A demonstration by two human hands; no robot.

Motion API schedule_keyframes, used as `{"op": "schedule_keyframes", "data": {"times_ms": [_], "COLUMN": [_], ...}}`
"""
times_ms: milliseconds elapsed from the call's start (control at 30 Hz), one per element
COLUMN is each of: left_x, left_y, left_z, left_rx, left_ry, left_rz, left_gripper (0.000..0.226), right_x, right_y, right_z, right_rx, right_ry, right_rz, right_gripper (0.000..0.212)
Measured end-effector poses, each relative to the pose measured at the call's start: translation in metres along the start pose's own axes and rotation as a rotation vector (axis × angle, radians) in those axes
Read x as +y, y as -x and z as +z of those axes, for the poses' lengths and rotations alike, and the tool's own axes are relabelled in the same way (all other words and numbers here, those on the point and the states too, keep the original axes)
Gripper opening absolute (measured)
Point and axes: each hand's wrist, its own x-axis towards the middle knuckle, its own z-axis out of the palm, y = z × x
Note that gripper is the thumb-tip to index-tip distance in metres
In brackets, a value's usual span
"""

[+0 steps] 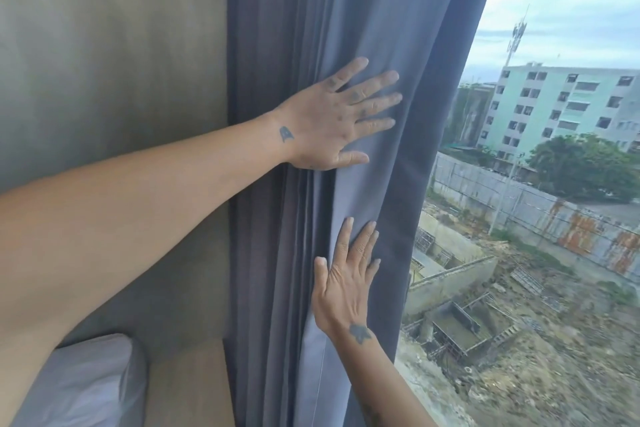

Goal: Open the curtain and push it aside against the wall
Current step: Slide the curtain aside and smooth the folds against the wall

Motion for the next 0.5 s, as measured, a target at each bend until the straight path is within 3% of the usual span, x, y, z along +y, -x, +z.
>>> {"op": "schedule_keyframes", "data": {"times_ms": [500], "left_x": [-0.054], "left_y": [0.041], "left_z": [0.109], "left_rx": [-0.058], "left_ry": [0.012], "left_rz": [0.034], "left_gripper": [0.073], "right_x": [-0.026], "right_y": [-0.085], "right_z": [0.103], "right_rx": [0.013], "right_ry": [0.060], "right_rz": [0.047], "right_gripper": [0.073]}}
